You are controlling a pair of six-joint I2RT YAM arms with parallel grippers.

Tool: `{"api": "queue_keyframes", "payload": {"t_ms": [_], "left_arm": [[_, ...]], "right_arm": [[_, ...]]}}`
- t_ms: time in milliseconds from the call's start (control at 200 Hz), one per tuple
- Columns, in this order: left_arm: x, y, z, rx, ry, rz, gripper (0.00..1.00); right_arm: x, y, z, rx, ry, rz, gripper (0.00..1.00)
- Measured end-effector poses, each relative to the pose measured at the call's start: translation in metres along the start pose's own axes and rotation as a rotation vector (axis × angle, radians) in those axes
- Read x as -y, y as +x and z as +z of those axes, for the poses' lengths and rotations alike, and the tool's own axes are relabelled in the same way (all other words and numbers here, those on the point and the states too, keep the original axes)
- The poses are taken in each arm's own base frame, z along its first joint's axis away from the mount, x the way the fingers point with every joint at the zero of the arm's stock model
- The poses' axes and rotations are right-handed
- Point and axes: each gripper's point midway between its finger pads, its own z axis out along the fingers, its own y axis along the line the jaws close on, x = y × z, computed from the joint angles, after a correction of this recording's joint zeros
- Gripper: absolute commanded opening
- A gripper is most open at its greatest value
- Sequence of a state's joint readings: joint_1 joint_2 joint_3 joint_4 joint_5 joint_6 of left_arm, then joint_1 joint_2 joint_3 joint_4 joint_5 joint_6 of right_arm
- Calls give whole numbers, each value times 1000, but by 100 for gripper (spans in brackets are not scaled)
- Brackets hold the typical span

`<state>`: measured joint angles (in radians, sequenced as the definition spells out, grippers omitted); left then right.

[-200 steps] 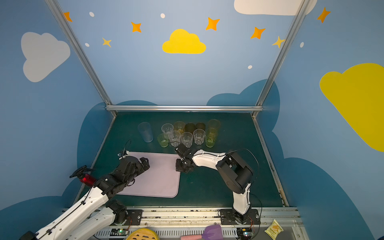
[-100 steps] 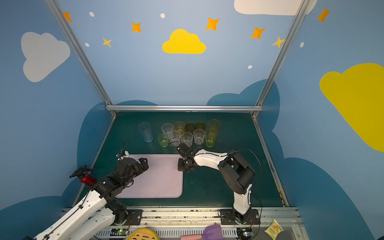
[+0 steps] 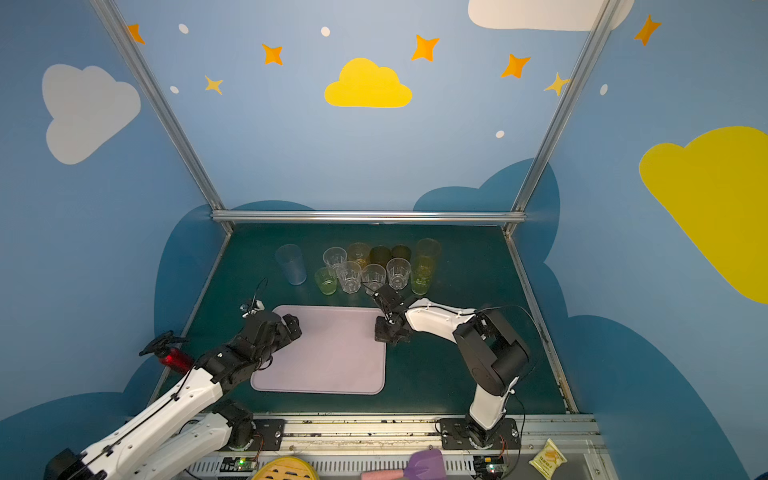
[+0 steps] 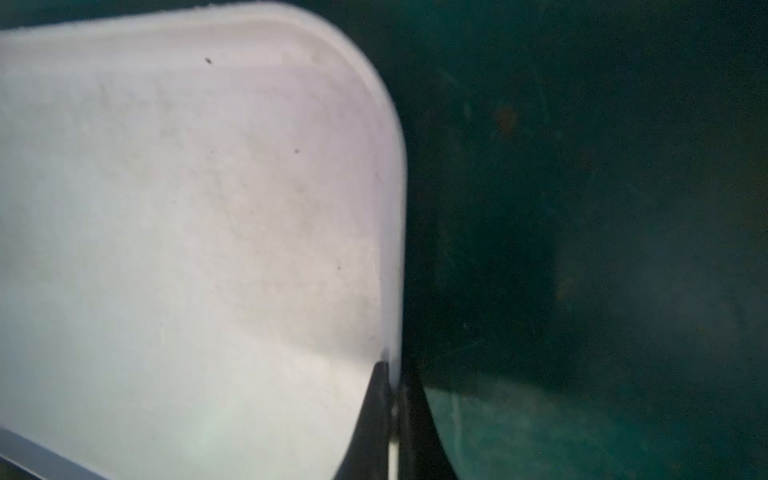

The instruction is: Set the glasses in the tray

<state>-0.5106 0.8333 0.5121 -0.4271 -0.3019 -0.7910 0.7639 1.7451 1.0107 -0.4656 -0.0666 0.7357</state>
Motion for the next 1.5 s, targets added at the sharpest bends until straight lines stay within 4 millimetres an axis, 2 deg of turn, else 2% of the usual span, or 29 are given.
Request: {"api": "queue_keyframes", "payload": {"t_ms": [135,471,956,1121,1167,1217,1297,1412,1497], "left_arm": [[5,5,4,-28,16,6,100],[10,6,8,-46,22,3,100],[24,-1,13,-63,19,0,100],[26,-1,16,-72,9,4,100],[27,-1,17,-75,5,4,100],[28,-3,18,-77,1,4,100],[33,-6,21,-79,-4,7,100],[43,-18,24,-75,-7,8,100],[51,-31,27,-66,-10,9,100]], "right_arm": [[10,0,-2,2,15,-9,5],[53,-4,-14,22,63,10,6],[92,-6,-25,38,125,-2,7],[101,-5,-28,39,135,-1,13],[102,-5,-29,40,138,1,17],[104,-5,-31,43,141,-3,31],[106,-5,-39,57,140,-4,41],[104,-9,-57,106,122,-5,64],[100,-13,-75,159,97,-6,72]]}}
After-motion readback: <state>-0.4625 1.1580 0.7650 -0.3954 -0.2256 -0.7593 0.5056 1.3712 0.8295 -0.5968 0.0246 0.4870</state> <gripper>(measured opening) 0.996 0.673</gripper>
